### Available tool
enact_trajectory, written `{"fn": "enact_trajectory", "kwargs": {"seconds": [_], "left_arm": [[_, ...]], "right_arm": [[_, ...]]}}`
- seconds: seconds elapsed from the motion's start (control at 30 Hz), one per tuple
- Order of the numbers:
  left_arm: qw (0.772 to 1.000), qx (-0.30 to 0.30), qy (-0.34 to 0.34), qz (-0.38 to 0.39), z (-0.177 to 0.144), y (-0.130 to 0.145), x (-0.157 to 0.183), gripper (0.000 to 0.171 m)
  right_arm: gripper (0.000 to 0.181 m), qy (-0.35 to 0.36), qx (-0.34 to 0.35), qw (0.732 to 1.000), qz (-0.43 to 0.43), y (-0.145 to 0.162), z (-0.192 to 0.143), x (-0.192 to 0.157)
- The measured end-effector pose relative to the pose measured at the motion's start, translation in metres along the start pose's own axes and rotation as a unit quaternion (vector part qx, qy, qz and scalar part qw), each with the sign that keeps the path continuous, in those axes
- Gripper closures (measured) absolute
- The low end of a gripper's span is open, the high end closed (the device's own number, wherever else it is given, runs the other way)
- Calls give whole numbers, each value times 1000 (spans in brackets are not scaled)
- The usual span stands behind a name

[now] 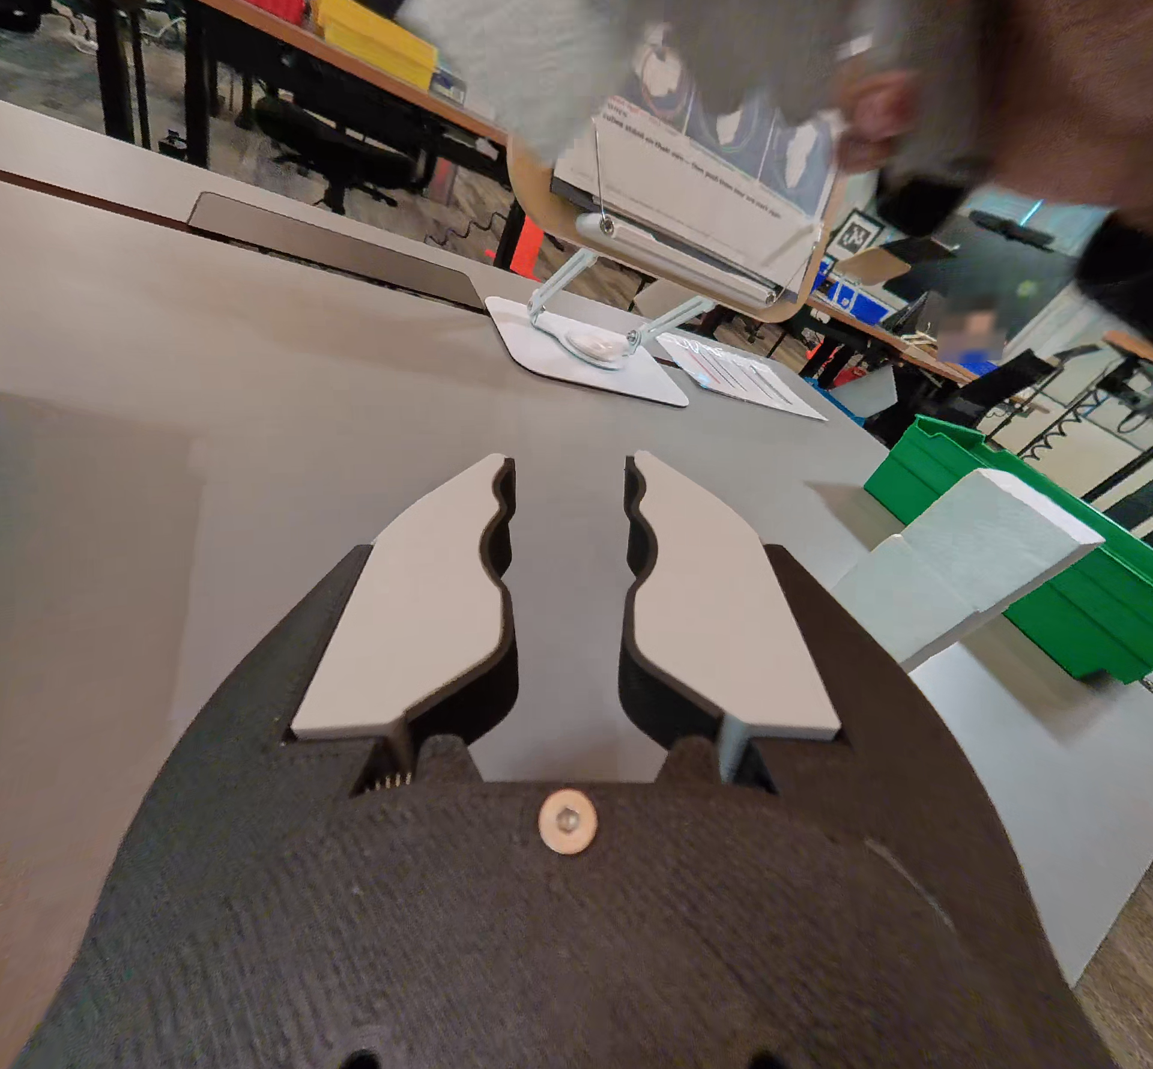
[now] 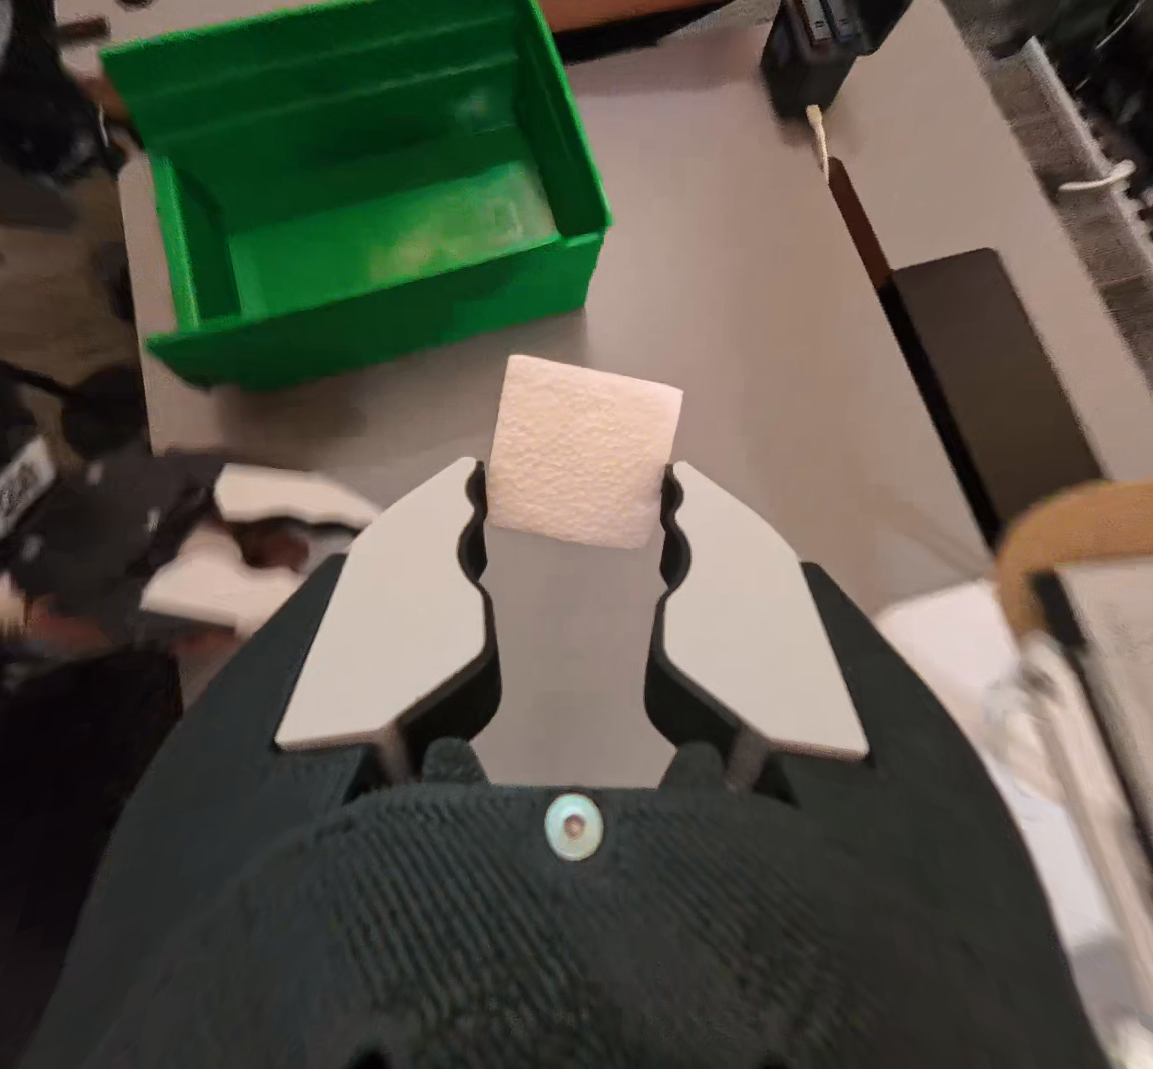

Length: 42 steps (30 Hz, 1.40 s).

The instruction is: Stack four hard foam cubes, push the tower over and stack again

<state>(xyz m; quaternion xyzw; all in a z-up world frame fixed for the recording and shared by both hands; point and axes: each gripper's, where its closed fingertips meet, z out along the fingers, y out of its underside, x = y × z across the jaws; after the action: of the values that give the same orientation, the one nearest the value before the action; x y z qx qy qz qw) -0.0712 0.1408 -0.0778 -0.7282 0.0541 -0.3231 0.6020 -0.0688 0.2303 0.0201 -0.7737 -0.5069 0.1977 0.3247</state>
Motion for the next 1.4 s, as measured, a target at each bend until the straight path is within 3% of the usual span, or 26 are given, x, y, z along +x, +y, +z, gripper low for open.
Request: {"fn": "enact_trajectory", "kwargs": {"seconds": [0.13,0.23,0.33,0.47,0.57,0.87,1.4], "left_arm": [[999,-25,18,-15,6,15,9,138],[998,-44,28,-19,11,29,18,138],[998,-59,31,-16,14,40,24,140],[997,-71,30,-28,15,49,22,140],[996,-69,29,-38,12,47,18,140],[996,-72,30,-42,11,46,15,140],[995,-77,38,-44,12,48,18,139]], "right_arm": [[127,90,-60,987,-123,54,-101,17],[127,-32,-50,971,-232,100,-155,-30],[127,-62,-59,971,-222,137,-184,-43],[127,-102,-118,964,-214,185,-188,-59],[127,-104,-146,956,-232,202,-183,-63],[127,-141,-190,945,-227,208,-167,-65],[127,-146,-186,945,-225,204,-161,-61]]}}
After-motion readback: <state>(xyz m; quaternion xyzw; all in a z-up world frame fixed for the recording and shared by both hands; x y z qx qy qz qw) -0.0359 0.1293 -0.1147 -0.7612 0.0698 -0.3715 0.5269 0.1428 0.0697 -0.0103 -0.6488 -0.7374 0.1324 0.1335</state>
